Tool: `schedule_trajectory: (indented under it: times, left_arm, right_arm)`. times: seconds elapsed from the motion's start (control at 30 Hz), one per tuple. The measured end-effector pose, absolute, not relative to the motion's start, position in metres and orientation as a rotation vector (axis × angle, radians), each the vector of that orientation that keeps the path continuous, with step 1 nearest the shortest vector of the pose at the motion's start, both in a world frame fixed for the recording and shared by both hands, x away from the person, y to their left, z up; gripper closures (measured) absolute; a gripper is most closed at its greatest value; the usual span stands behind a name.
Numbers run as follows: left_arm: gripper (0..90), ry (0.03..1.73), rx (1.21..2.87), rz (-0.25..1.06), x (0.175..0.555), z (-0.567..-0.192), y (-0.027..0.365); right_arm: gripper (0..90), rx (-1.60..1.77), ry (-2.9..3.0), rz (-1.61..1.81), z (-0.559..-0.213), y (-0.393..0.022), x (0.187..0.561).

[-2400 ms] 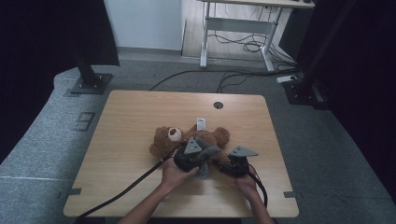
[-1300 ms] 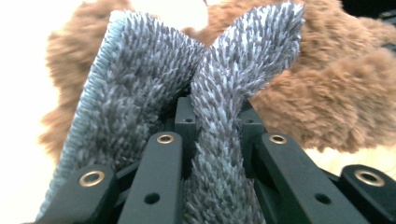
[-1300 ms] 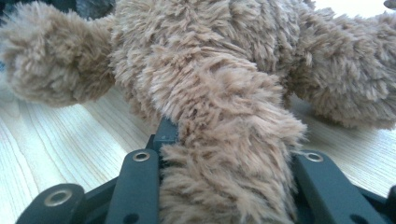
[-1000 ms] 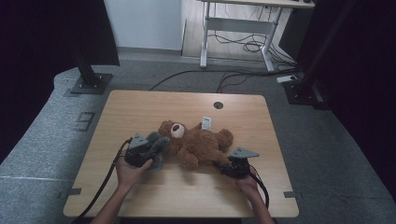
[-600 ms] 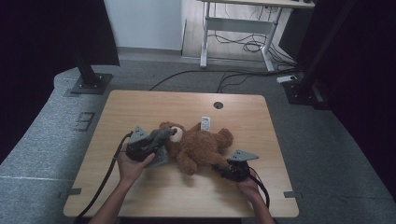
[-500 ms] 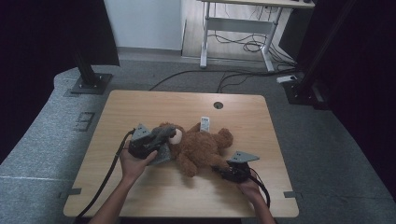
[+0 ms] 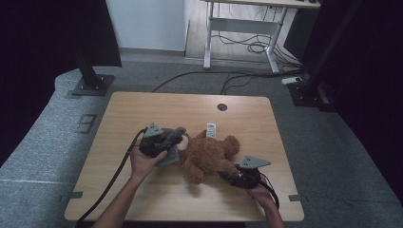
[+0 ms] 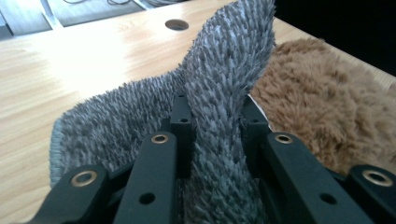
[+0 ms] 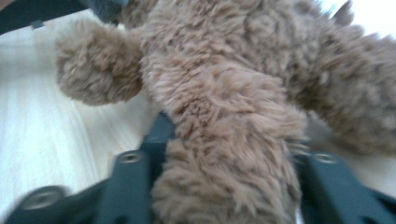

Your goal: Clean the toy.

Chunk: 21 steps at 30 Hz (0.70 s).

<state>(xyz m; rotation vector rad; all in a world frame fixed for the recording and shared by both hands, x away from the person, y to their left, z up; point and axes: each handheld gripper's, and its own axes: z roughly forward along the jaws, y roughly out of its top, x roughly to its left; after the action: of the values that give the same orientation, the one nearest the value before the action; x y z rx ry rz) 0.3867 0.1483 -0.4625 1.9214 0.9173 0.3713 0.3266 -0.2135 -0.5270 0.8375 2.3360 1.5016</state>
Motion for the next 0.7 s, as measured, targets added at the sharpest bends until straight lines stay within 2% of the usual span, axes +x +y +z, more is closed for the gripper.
schedule_trajectory:
  times: [0.1,0.17,0.4,0.53,0.6,0.7]
  left_arm:
    - [73.8,0.920,1.928,0.363,0.387,-0.463,0.148]
    - [74.0,0.916,1.941,0.364,0.385,-0.464,0.147]
    - [74.5,0.909,1.940,0.374,0.378,-0.467,0.145]
    - [74.6,0.906,1.936,0.363,0.374,-0.469,0.147]
    - [74.7,0.907,1.935,0.365,0.371,-0.473,0.148]
    - [74.8,0.911,1.922,0.360,0.371,-0.477,0.149]
  right_arm:
    - [34.4,0.908,2.278,1.546,-0.522,-0.217,0.327]
    - [27.8,0.959,2.239,1.574,-0.515,-0.218,0.329]
    - [23.4,1.057,2.170,1.576,-0.490,-0.210,0.341]
    - [19.5,1.103,2.245,1.446,-0.493,-0.184,0.357]
    - [14.6,1.137,2.269,1.426,-0.497,-0.169,0.369]
    - [16.5,1.153,2.289,1.400,-0.499,-0.163,0.375]
